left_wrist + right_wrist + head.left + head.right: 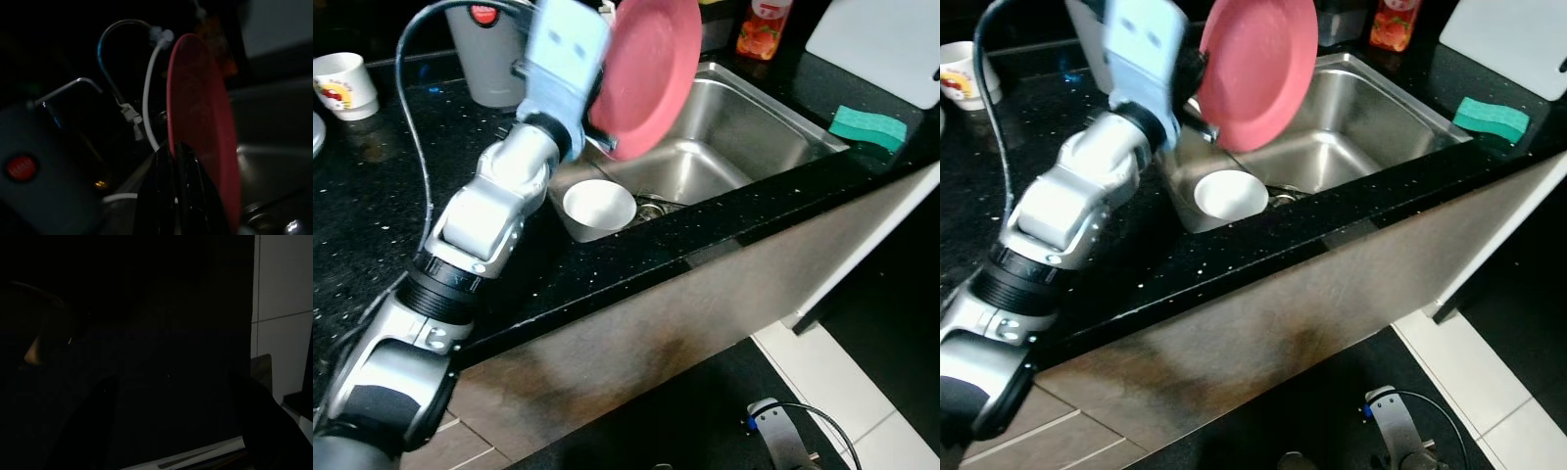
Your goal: Kitchen organization
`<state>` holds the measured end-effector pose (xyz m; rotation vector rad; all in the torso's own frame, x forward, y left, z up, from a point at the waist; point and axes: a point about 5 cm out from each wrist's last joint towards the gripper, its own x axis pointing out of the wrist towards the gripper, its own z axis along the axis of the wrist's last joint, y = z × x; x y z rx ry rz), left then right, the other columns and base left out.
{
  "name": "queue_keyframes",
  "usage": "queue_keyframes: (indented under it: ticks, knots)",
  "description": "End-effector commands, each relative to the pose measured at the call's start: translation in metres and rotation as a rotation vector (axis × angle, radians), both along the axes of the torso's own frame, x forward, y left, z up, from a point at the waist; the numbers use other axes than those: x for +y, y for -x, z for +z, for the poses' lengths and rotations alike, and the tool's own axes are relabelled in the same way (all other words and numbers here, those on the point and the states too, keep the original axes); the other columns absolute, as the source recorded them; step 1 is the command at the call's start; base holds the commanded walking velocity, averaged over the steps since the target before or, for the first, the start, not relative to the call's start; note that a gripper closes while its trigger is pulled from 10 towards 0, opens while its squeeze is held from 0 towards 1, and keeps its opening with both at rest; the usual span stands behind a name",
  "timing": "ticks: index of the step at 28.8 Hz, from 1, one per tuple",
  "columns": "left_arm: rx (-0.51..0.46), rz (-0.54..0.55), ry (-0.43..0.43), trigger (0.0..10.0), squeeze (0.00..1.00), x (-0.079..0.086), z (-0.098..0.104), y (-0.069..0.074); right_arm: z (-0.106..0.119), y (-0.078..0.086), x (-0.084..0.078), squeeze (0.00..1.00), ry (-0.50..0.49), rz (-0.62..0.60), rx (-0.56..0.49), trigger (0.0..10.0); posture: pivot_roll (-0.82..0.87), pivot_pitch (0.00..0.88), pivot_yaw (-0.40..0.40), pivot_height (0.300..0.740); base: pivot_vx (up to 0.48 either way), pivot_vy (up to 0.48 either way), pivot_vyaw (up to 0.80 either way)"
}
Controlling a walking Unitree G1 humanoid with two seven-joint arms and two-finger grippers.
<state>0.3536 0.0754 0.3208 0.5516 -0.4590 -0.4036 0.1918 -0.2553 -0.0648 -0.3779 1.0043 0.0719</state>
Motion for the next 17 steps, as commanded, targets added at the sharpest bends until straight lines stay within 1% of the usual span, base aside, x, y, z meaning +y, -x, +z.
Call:
queue_keyframes:
  ticks: [1,3,5,8,9,10,17]
  knots:
    - [-0.057,-0.011,-0.073,10.0,0.00,-0.005,0.002,0.001,-0.004,0.007,0.002,0.00,-0.004,0.004,0.024,10.0,-0.01,0.119,0.021,0.740,0.000,0.000,0.00]
    - [-0.086,-0.011,-0.132,10.0,0.00,-0.008,-0.005,-0.001,-0.005,0.008,0.002,0.00,-0.006,0.003,0.026,10.0,-0.01,0.127,0.023,0.740,0.000,0.000,0.00]
    - [-0.103,-0.006,-0.142,10.0,0.00,-0.009,-0.006,-0.001,-0.005,0.008,0.002,0.00,-0.007,0.006,0.027,10.0,-0.01,0.129,0.022,0.740,0.000,0.000,0.00]
    - [-0.106,-0.013,-0.129,10.0,0.00,-0.009,-0.008,-0.002,-0.005,0.008,0.002,0.00,-0.008,0.005,0.028,10.0,-0.01,0.131,0.022,0.740,0.000,0.000,0.00]
    - [-0.098,-0.011,-0.112,10.0,0.41,-0.008,-0.010,-0.004,-0.005,0.008,0.002,0.00,-0.009,0.004,0.028,10.0,-0.01,0.133,0.023,0.740,0.000,0.000,0.00]
    - [-0.097,-0.006,-0.094,10.0,1.00,-0.007,-0.011,-0.004,-0.005,0.009,0.001,0.00,-0.011,0.003,0.027,10.0,-0.01,0.136,0.021,0.740,0.000,0.000,0.00]
    - [-0.113,0.003,-0.074,10.0,1.00,-0.004,-0.013,-0.006,-0.005,0.010,0.001,0.00,-0.015,0.003,0.027,10.0,-0.01,0.141,0.017,0.740,0.000,0.000,0.00]
